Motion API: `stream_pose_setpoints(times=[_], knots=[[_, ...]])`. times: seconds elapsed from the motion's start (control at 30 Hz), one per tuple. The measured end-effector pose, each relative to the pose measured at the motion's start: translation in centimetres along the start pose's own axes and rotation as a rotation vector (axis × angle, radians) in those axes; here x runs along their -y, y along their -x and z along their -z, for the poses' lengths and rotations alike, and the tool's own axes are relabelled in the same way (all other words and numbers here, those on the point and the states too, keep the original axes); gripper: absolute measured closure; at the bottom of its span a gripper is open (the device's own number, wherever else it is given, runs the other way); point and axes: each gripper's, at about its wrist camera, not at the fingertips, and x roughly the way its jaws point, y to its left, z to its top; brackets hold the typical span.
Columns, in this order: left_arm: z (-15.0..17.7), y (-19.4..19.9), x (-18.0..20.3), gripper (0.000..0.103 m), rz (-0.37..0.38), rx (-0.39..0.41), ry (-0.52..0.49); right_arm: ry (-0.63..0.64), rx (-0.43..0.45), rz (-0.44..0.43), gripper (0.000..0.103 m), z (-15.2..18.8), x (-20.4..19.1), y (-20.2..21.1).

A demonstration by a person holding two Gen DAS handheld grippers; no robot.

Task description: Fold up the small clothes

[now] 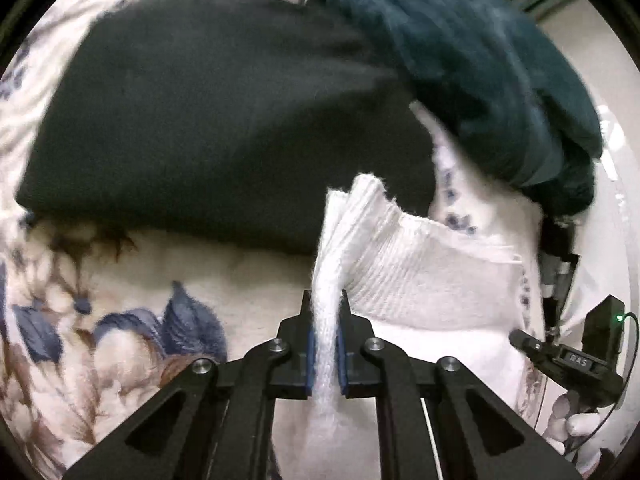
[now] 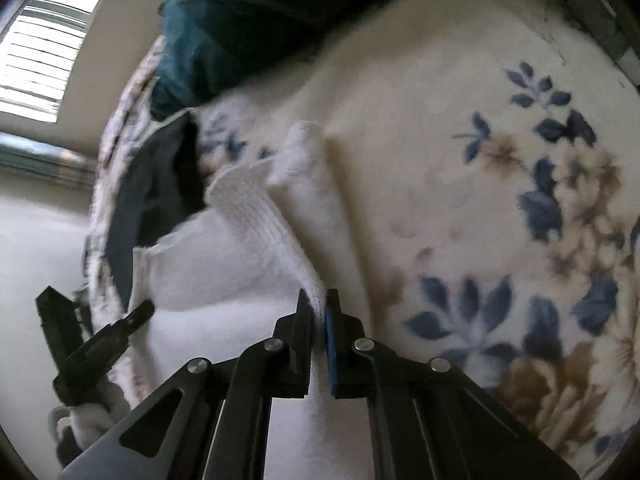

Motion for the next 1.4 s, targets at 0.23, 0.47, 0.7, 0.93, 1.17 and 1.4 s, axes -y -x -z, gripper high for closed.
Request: stream_pose_setpoints(times=[0.23, 0.47, 0.7, 0.93, 1.17, 1.4], knots=[[-0.2, 0.7, -0.7, 0.081, 0.103, -0.031, 0.049, -0.05, -0.102, -0.059, 0.055, -1.3, 0.6, -1.6], [4.3, 0.8, -3.5, 0.035, 0.235, -0.082, 0.139, -0.059, -0.199, -0.263, 0.029, 0.8, 4.6, -1.4], [6.5, -2.4, -4.6, 0.031, 0.365, -0.14, 0.257, -0.048, -0.333, -0.393, 0.028, 4.1, 4.4, -7.1], [7.0, 0.1, -1.9, 0.074, 0.344, -0.019, 0.136, -0.044, -0.261, -0.402, 0.065, 4.9, 3.9, -6.2], [6.0, 4.4, 0.5, 0.075, 0.352, 0.084, 0.11, 0.018, -0.2, -0.391, 0.068, 5.0, 1.2, -2.9], [2.5, 10.5, 0.7, 0.075, 0.379, 0.197, 0.087, 0.119, -0.126, -0.431, 0.068, 2.2, -5.0, 1.4]])
